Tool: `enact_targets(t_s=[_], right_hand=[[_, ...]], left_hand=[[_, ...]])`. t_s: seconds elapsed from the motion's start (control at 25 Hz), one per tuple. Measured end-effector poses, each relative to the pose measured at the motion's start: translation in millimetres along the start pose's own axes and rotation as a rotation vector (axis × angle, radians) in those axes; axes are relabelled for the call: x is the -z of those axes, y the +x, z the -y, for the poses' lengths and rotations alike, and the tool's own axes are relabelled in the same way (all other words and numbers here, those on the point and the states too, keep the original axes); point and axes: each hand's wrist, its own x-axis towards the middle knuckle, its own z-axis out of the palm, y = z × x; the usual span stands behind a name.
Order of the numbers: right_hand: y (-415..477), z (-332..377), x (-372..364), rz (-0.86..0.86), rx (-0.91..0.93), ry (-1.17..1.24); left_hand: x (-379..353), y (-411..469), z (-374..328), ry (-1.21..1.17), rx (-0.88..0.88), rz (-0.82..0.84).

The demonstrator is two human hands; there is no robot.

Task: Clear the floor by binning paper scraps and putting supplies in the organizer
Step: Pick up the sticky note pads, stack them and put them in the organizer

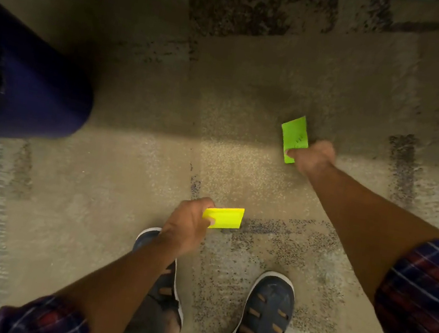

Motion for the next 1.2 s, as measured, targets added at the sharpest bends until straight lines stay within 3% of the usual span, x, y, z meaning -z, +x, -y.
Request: enact_targets(t_s=[0.2,0.44,0.72,0.96,1.08,1.2], right_hand=[[-89.8,1.2,21.9,0.118,0.152,0.278],[-237.2,44.2,111.0,0.264,0.080,0.723],[-395.8,121.1,250.7,0.439,0.172,0.782],[-501.9,158.5,358.4,0.554,0.281,0.880],[-544.8,163.4,404.4,0.430,0.449,0.781],[-575.6,159.1,439.7,0.285,0.636,0.613]], left_hand=[[42.8,-44.2,-49.2,-0.024,-0.083,-0.259],[119.1,-118.3,-132.9,-0.133,-0.253,-0.535],[233.4,-234.3,-279.3,-0.051,-0.357,-0.738],[286.6,-330.3,-389.1,-0.098,-0.455,-0.834],[310.9,-370.5,-434.7,-0.450,-0.331,-0.842],[332.2,-407.5,-467.1,-1.120,-0.101,-0.552]])
